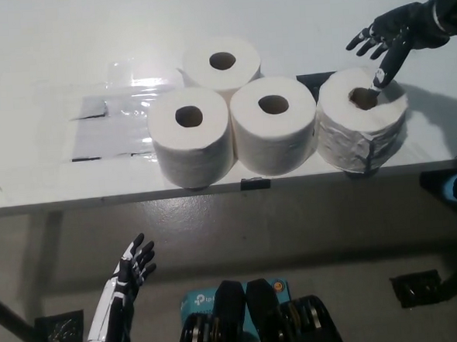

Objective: A few rolls of toilet paper are kept infront of the robot and the robot uses its right hand to lift one of the rolls and and places it on top of the other rolls to stack it.

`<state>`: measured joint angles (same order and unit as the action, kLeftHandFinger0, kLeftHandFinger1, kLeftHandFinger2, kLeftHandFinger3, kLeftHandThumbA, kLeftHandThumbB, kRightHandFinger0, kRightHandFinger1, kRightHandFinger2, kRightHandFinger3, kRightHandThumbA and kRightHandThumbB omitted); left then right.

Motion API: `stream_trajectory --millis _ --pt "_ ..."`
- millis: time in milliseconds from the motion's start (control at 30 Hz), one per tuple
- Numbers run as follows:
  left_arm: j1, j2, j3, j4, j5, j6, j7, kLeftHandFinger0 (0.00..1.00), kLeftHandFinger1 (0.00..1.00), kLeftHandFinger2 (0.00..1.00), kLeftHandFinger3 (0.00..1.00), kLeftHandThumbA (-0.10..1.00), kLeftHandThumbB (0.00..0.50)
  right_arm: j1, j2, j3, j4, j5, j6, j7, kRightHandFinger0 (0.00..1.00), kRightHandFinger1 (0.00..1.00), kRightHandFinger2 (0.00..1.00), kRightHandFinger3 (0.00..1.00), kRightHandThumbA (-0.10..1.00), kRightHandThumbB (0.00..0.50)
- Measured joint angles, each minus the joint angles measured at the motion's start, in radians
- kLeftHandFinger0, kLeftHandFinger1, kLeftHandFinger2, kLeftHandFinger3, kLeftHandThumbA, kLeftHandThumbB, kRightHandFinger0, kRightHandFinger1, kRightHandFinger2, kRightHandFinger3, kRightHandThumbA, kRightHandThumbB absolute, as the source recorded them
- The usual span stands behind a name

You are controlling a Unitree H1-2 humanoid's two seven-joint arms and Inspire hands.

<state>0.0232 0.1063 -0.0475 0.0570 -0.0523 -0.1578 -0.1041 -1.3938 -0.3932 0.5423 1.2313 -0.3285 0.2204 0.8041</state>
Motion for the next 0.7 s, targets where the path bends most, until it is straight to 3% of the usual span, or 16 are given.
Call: stream_trajectory --millis 333,500,700 --pt "0.01 0.001 -0.001 0.0 -0.004 0.0 0.0 1.0 1.0 1.0 1.0 1.0 0.144 0.002 0.008 -0.022 0.006 -0.015 -0.018 -0.031 1.0 1.0 1.0 1.0 1.0 0.341" --pt "0.012 0.001 -0.001 0.0 -0.006 0.0 0.0 1.0 1.0 1.0 1.0 1.0 0.143 0.007 0.008 -0.025 0.006 -0.026 -0.041 -0.049 1.0 1.0 1.0 1.0 1.0 0.36" --pt "0.013 0.001 -0.002 -0.002 -0.009 0.0 -0.001 1.0 1.0 1.0 1.0 1.0 0.142 0.016 0.009 -0.025 0.005 -0.043 -0.059 -0.072 1.0 1.0 1.0 1.0 0.97 0.314"
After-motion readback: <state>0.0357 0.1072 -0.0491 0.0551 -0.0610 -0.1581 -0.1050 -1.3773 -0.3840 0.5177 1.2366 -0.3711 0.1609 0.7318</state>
